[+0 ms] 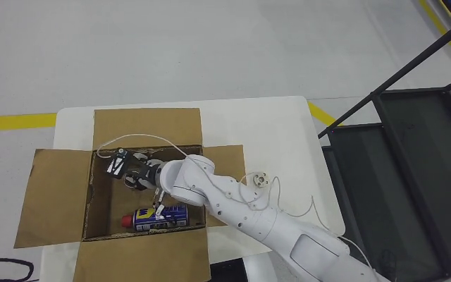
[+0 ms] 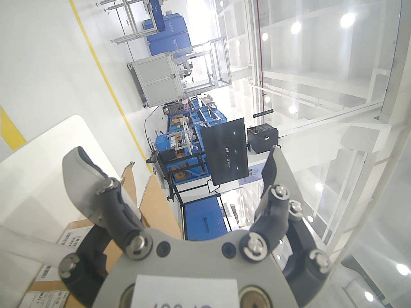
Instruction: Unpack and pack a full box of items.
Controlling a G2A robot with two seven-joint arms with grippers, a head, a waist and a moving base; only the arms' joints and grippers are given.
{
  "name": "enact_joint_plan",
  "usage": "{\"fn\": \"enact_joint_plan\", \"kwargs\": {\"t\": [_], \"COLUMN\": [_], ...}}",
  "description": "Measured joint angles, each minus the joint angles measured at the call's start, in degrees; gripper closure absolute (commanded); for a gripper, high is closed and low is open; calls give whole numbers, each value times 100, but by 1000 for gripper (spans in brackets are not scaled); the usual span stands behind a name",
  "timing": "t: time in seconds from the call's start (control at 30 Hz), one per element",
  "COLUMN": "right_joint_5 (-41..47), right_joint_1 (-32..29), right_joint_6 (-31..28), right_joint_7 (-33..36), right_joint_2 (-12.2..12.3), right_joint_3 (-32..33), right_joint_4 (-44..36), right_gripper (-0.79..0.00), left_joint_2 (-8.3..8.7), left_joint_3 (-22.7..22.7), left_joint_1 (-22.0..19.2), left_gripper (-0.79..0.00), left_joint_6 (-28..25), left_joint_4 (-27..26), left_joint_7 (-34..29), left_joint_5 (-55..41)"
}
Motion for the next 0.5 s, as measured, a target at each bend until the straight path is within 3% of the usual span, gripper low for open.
{"fn": "enact_joint_plan", "kwargs": {"t": [0.3, 0.43, 0.5], "right_joint_5": [-627, -818, -879], "right_joint_1": [-752, -1100, -1256], "right_joint_6": [-432, -561, -630], "right_joint_7": [602, 814, 849], "right_joint_2": [337, 469, 525], "right_joint_3": [579, 901, 1059], "right_joint_4": [-1456, -2131, -2398], "right_gripper": [-379, -428, -499], "left_joint_2": [0, 0, 0], "left_joint_3": [0, 0, 0], "left_joint_1": [0, 0, 0], "left_gripper": [-785, -785, -785], "left_joint_6": [0, 0, 0], "left_joint_4": [0, 0, 0], "left_joint_7": [0, 0, 0], "left_joint_5": [0, 0, 0]}}
